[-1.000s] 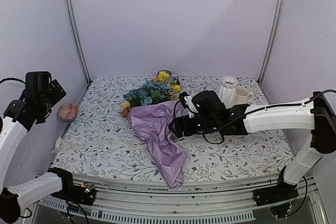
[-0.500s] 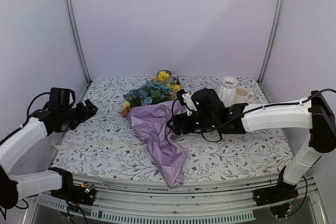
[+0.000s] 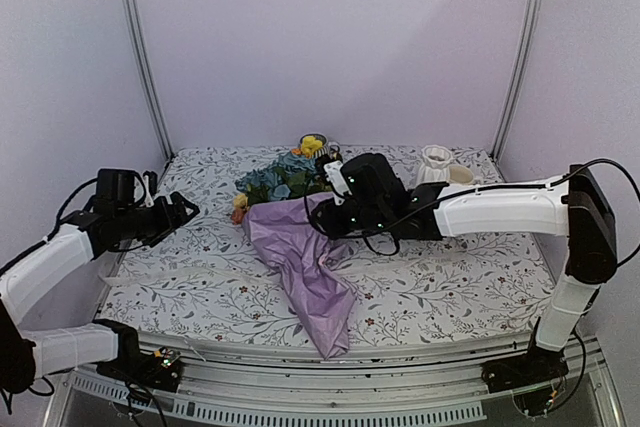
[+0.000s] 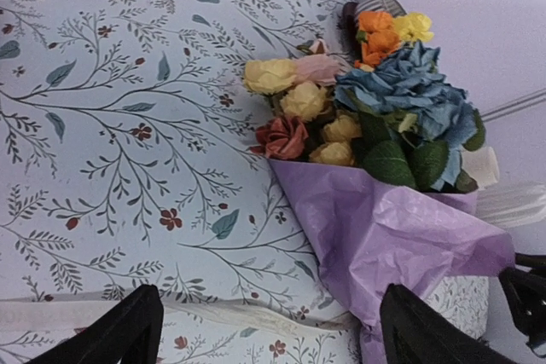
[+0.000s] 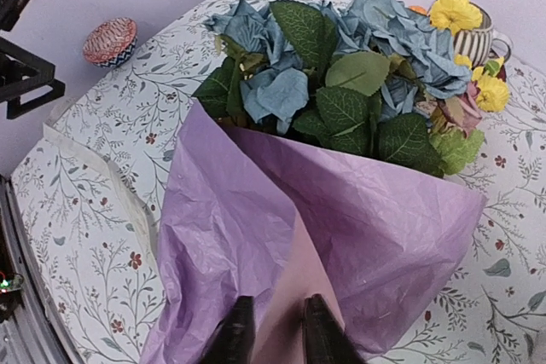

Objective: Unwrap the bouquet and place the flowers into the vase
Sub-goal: Unfold the folded wrapping paper from the folded wrapping paper.

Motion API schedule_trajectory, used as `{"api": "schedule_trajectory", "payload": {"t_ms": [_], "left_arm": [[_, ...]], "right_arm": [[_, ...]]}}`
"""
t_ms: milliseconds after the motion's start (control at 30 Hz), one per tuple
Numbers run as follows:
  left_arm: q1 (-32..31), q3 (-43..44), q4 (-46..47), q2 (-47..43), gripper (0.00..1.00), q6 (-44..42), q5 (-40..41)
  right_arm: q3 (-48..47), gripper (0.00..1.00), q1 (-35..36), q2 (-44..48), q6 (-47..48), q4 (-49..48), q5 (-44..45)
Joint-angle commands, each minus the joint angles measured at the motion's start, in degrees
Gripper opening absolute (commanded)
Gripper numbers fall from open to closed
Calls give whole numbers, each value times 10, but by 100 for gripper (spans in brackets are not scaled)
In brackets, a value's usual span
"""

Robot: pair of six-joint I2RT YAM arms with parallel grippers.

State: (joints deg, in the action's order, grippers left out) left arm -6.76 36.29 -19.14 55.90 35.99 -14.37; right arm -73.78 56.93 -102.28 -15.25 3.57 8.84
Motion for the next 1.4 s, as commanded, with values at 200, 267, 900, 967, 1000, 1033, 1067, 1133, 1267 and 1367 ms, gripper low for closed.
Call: {"api": "schedule_trajectory", "payload": {"t_ms": [200, 267, 900, 967, 1000, 1033, 1067, 1133, 1267, 1367], "left_arm": [[3, -1, 36, -73, 89, -26, -112], [3, 5, 30, -82, 89, -28, -111], [3, 17, -23, -123, 90, -74, -104], [3, 14, -20, -123, 90, -73, -111], [3, 12, -16, -123, 90, -72, -116], [3, 10, -11, -123, 90, -70, -123], [2, 6, -6, -122, 90, -67, -129], [1, 0, 7, -120, 90, -60, -141], [-5, -13, 33, -116, 90, -45, -166], [-15, -19, 48, -116, 90, -39, -173]], "right_arm": [[-66, 3, 0, 2, 11, 1, -184], [-75, 4, 0, 9, -9, -34, -268], [12, 48, -37, 43, -190, -285, -484], [36, 48, -41, 84, -149, -238, -430], [40, 48, -41, 102, -132, -197, -396], [55, 48, -42, 117, -112, -167, -359], [61, 48, -41, 130, -93, -138, -319], [72, 47, -41, 150, -73, -88, -241], [96, 39, -42, 173, -61, -16, -89], [121, 5, -41, 181, -80, 2, -5]]}}
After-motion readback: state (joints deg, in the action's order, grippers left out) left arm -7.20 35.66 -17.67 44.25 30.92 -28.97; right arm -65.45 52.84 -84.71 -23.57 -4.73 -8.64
